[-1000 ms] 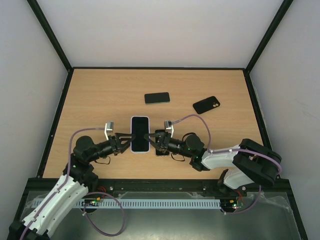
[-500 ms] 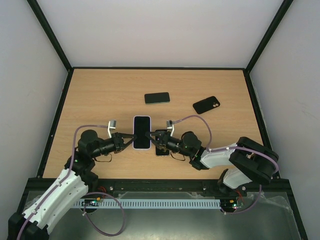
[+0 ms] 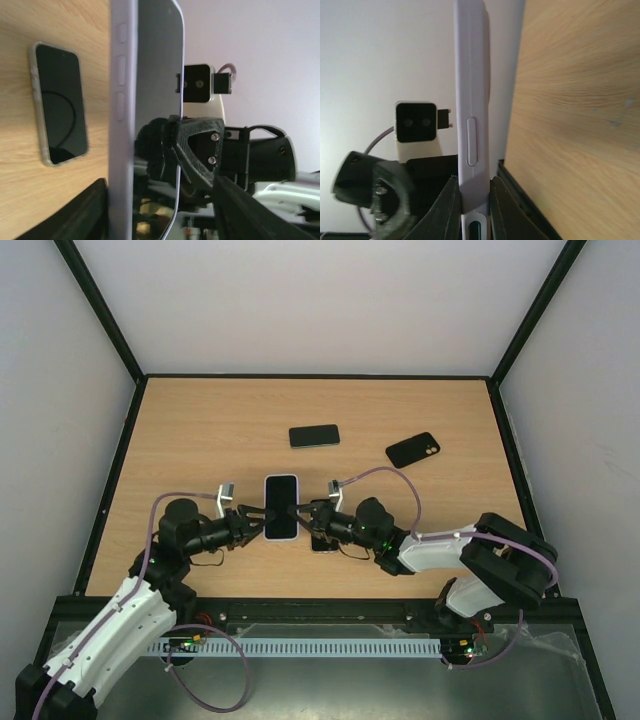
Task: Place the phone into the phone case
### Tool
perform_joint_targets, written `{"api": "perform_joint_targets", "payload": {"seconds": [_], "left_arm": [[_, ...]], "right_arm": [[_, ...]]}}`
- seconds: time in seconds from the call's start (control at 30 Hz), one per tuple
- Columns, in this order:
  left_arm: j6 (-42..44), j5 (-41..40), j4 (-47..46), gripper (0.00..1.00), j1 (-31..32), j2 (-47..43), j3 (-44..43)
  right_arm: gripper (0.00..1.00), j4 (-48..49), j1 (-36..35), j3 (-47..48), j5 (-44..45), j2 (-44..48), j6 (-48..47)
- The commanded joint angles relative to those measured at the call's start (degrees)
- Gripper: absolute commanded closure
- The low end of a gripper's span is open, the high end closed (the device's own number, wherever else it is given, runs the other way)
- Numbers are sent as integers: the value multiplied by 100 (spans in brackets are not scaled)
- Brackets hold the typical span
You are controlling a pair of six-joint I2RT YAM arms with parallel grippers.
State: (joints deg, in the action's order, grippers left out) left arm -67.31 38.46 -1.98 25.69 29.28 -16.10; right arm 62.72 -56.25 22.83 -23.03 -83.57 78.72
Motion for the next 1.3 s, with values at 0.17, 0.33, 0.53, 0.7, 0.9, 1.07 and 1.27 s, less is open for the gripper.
{"api": "perform_joint_targets", "payload": {"seconds": [0.17,0.33,0.53,0.7,0.9,1.07,1.27], "left_arm": [[652,-415,929,23,-3,169,-562],[1293,-1047,1751,1,-11,328,-919],[1615,-1435,2068,0,-12,425,-1105],[1767,-1439,2142,0,-19,511,-1170],[1796,-1336,2093,1,-20,583,-1140],[1801,-1306,2074,0,-20,618,-1086],[1780,-1319,2033,1,-20,616,-1051]], "right_arm": [[90,-3384,258,492,913,1044,-1553],[90,-5364,581,853,1709,1783,-2604],[88,-6662,1165,931,1612,2121,-3334],[88,-6953,1642,807,1302,2081,-3561],[88,-6683,1936,544,815,1738,-3661],[88,-6512,2006,455,769,1473,-3679],[85,-6468,2107,348,798,1265,-3690]]}}
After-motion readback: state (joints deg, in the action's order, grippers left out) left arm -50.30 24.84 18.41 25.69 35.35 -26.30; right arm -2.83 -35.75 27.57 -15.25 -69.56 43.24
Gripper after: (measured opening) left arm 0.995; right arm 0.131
